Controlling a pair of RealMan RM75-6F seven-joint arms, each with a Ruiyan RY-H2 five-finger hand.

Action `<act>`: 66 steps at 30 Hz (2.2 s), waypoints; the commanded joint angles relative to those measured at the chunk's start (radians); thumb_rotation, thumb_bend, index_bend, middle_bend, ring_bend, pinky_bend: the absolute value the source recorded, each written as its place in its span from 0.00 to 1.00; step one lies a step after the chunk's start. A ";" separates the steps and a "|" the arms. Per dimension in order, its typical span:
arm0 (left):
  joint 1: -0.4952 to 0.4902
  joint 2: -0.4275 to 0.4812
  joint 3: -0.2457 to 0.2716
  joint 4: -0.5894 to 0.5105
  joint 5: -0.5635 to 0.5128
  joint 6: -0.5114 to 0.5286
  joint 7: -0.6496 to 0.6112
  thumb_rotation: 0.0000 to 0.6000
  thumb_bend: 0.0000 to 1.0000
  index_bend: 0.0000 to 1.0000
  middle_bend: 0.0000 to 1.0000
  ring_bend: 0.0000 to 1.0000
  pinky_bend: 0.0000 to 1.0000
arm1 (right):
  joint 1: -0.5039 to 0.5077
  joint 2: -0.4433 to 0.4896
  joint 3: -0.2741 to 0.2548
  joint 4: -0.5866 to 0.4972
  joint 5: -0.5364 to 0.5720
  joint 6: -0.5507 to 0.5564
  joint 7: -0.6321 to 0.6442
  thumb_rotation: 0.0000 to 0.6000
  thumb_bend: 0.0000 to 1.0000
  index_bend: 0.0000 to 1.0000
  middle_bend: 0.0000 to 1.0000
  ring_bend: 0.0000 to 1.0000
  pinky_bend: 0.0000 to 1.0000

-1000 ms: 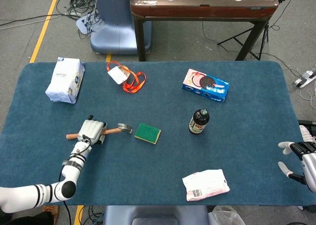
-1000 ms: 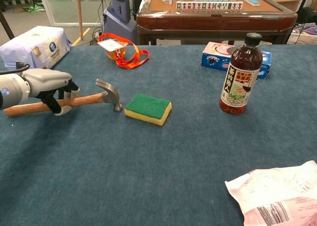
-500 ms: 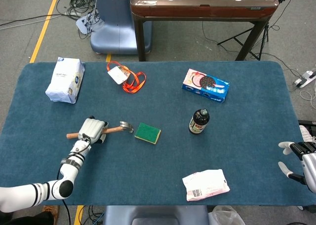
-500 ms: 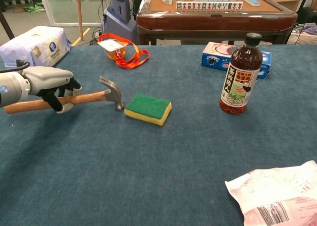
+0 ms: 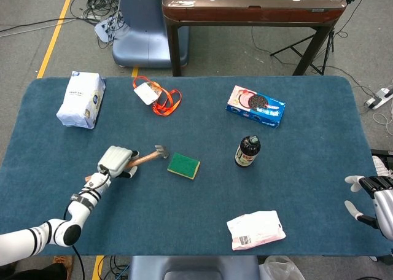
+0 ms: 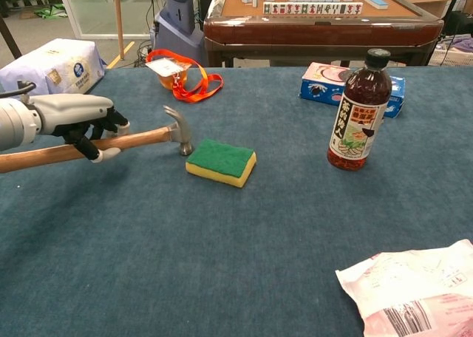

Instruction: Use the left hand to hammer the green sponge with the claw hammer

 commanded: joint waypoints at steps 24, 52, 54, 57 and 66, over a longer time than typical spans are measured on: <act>0.019 0.058 0.041 0.120 0.616 0.165 -0.904 1.00 0.60 0.76 0.86 0.80 1.00 | 0.014 0.004 0.003 -0.041 0.010 -0.031 -0.047 1.00 0.25 0.38 0.51 0.37 0.35; -0.045 -0.072 0.093 0.301 0.607 0.094 -0.832 1.00 0.60 0.77 0.88 0.82 1.00 | 0.005 0.003 -0.001 -0.034 0.023 -0.031 -0.041 1.00 0.25 0.38 0.52 0.37 0.35; -0.041 -0.062 0.093 0.285 0.603 0.102 -0.837 1.00 0.60 0.77 0.88 0.82 1.00 | 0.003 0.004 -0.001 -0.034 0.022 -0.028 -0.040 1.00 0.25 0.38 0.52 0.37 0.35; -0.031 -0.031 0.087 0.244 0.598 0.128 -0.868 1.00 0.60 0.77 0.88 0.82 1.00 | 0.000 0.006 -0.001 -0.034 0.018 -0.021 -0.038 1.00 0.25 0.38 0.52 0.37 0.35; -0.012 0.058 0.086 0.152 0.609 0.189 -0.992 1.00 0.60 0.77 0.88 0.82 1.00 | 0.004 0.001 -0.001 -0.032 0.017 -0.027 -0.037 1.00 0.25 0.38 0.52 0.37 0.35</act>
